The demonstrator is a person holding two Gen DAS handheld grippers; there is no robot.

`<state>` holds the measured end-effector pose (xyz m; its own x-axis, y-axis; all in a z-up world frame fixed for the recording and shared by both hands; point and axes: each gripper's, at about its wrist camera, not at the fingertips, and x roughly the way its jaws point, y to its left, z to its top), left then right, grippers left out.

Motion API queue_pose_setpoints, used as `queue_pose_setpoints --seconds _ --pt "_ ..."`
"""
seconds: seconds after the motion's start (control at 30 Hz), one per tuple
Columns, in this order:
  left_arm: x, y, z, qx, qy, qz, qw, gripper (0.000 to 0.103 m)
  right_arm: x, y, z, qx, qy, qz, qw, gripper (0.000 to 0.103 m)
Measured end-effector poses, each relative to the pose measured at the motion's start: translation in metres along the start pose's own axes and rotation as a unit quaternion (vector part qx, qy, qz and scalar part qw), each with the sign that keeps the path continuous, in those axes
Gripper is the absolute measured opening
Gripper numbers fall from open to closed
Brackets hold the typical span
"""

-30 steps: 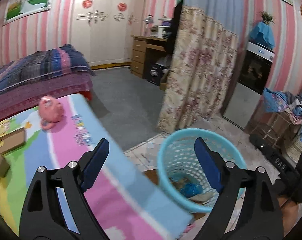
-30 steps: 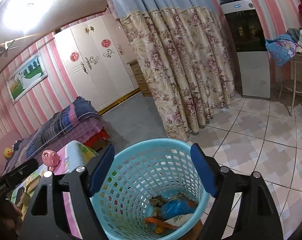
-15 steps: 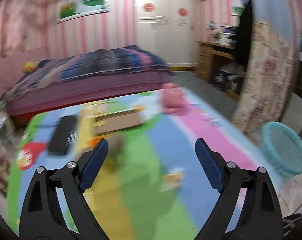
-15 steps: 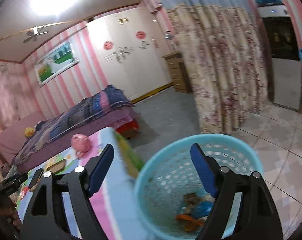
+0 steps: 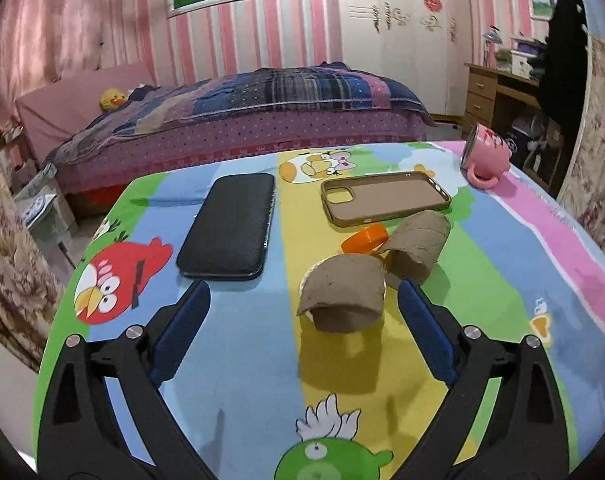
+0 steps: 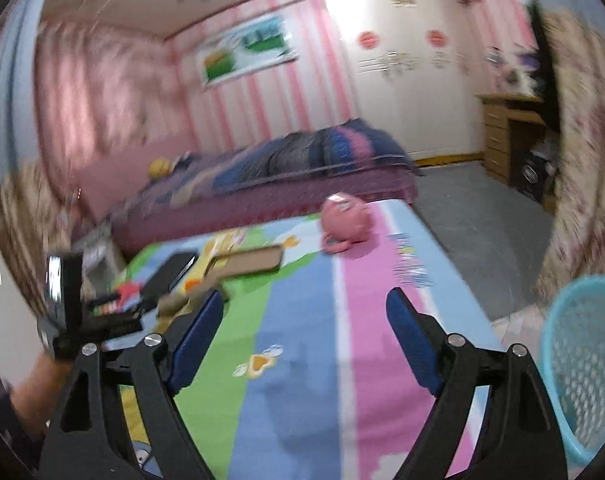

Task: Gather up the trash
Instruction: 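Grasp a cardboard tube with the left tool while the right tool grasps the other tube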

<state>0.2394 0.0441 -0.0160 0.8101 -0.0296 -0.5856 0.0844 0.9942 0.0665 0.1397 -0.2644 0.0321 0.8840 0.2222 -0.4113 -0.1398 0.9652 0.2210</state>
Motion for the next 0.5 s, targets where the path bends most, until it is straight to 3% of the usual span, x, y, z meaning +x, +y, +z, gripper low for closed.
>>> queue_pose_setpoints --seconds 0.23,0.3,0.4,0.5 --pt "0.019 -0.002 0.002 0.002 0.014 -0.02 0.9997 0.091 0.062 0.051 -0.001 -0.025 0.052 0.038 0.998 0.084" --pt "0.025 0.002 0.001 -0.007 0.025 -0.034 0.9991 0.072 0.079 0.062 -0.001 -0.032 0.061 0.043 0.997 0.084" --pt "0.027 0.005 -0.002 -0.018 0.036 -0.066 0.997 0.051 0.107 0.077 -0.004 -0.046 0.084 0.048 0.994 0.084" --pt "0.019 0.004 -0.002 -0.011 0.032 -0.067 0.9972 0.044 0.131 0.09 -0.006 -0.059 0.102 0.052 0.992 0.084"
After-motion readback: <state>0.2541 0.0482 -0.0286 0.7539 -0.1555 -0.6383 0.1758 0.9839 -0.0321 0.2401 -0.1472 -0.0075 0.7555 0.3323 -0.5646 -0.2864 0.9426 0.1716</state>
